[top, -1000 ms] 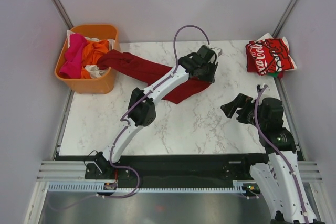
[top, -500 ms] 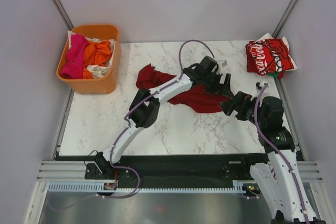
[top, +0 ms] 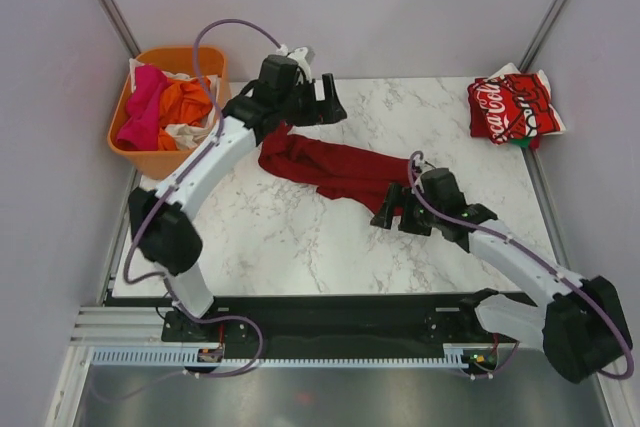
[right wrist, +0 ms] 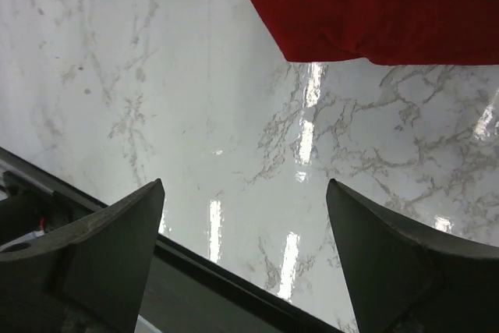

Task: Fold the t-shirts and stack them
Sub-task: Flatten the tshirt out

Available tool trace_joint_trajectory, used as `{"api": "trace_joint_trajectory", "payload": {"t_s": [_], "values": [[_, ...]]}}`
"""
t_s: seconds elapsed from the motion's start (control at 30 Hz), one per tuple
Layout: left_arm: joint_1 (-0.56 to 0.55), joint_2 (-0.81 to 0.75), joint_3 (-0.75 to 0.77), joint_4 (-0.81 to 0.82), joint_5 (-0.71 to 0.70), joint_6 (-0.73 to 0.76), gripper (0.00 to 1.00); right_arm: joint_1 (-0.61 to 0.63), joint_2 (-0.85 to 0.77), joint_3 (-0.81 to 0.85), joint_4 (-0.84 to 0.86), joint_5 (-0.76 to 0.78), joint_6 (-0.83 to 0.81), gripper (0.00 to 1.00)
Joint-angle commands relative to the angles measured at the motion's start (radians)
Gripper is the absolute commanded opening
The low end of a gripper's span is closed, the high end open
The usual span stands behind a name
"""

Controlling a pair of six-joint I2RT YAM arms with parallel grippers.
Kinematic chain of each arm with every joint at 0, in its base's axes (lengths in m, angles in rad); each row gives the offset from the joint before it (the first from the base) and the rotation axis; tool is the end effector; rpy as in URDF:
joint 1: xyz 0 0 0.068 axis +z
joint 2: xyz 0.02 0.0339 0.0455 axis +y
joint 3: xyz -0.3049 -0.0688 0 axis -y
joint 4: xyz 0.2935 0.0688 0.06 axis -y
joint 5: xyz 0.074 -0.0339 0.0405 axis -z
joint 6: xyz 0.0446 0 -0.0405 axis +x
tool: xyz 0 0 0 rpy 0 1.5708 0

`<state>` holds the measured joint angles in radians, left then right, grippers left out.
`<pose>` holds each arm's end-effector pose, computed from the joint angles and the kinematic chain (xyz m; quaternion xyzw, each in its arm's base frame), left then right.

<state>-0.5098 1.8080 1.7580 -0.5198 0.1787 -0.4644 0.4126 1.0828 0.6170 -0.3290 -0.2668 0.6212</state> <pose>0.4212 -0.2446 0.3915 0.0626 0.8726 -0.2929 0.3857 0.2226 0.1103 0.2211 0.0455 0.9177 0.2923 0.2651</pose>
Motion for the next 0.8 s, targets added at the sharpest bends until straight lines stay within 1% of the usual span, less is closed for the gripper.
{"api": "trace_joint_trajectory", "payload": {"t_s": [0.0, 0.03, 0.07, 0.1, 0.13, 0.17, 0.2, 0.27, 0.37, 0.43, 0.47, 0.5, 0.53, 0.57, 0.6, 0.67, 0.7, 0.77], "values": [[-0.041, -0.203, -0.204, -0.02, -0.132, 0.079, 1.0, 0.061, 0.098, 0.041, 0.126, 0.149, 0.04, 0.92], [-0.038, -0.244, -0.25, -0.02, -0.14, 0.085, 1.0, 0.064, 0.121, 0.049, 0.143, 0.162, 0.041, 0.91], [-0.036, -0.283, -0.341, -0.02, -0.149, 0.095, 1.0, 0.063, 0.176, 0.061, 0.149, 0.184, 0.038, 0.91], [-0.03, -0.367, -0.385, -0.022, -0.163, 0.102, 1.0, 0.064, 0.204, 0.091, 0.157, 0.193, 0.035, 0.91], [-0.027, -0.404, -0.425, -0.025, -0.169, 0.109, 1.0, 0.066, 0.232, 0.107, 0.163, 0.199, 0.034, 0.9], [-0.024, -0.448, -0.499, -0.029, -0.176, 0.119, 1.0, 0.068, 0.282, 0.122, 0.169, 0.21, 0.031, 0.9], [-0.016, -0.514, -0.534, -0.034, -0.203, 0.119, 1.0, 0.068, 0.307, 0.147, 0.188, 0.212, 0.031, 0.9], [-0.009, -0.582, -0.612, -0.043, -0.217, 0.122, 1.0, 0.075, 0.379, 0.173, 0.2, 0.225, 0.028, 0.89], [-0.003, -0.679, -0.684, -0.057, -0.234, 0.125, 1.0, 0.086, 0.475, 0.219, 0.222, 0.225, 0.028, 0.88], [-0.001, -0.738, -0.719, -0.066, -0.254, 0.127, 1.0, 0.089, 0.534, 0.247, 0.225, 0.232, 0.025, 0.84], [-0.001, -0.757, -0.757, -0.066, -0.26, 0.127, 1.0, 0.089, 0.546, 0.253, 0.228, 0.233, 0.025, 0.8], [0.001, -0.772, -0.778, -0.065, -0.278, 0.127, 1.0, 0.088, 0.557, 0.257, 0.231, 0.235, 0.025, 0.73], [0.002, -0.792, -0.796, -0.065, -0.285, 0.125, 1.0, 0.088, 0.569, 0.268, 0.232, 0.235, 0.023, 0.57], [0.004, -0.794, -0.824, -0.066, -0.291, 0.127, 1.0, 0.089, 0.571, 0.273, 0.232, 0.235, 0.022, 0.51], [0.007, -0.799, -0.834, -0.066, -0.297, 0.125, 1.0, 0.089, 0.572, 0.282, 0.225, 0.238, 0.012, 0.41], [0.007, -0.791, -0.854, -0.063, -0.298, 0.124, 1.0, 0.089, 0.565, 0.306, 0.191, 0.258, -0.008, 0.3], [0.008, -0.785, -0.855, -0.063, -0.306, 0.124, 1.0, 0.089, 0.559, 0.331, 0.15, 0.261, -0.018, 0.19], [0.011, -0.768, -0.845, -0.065, -0.306, 0.122, 1.0, 0.089, 0.517, 0.361, 0.092, 0.322, -0.06, 0.09]]}}
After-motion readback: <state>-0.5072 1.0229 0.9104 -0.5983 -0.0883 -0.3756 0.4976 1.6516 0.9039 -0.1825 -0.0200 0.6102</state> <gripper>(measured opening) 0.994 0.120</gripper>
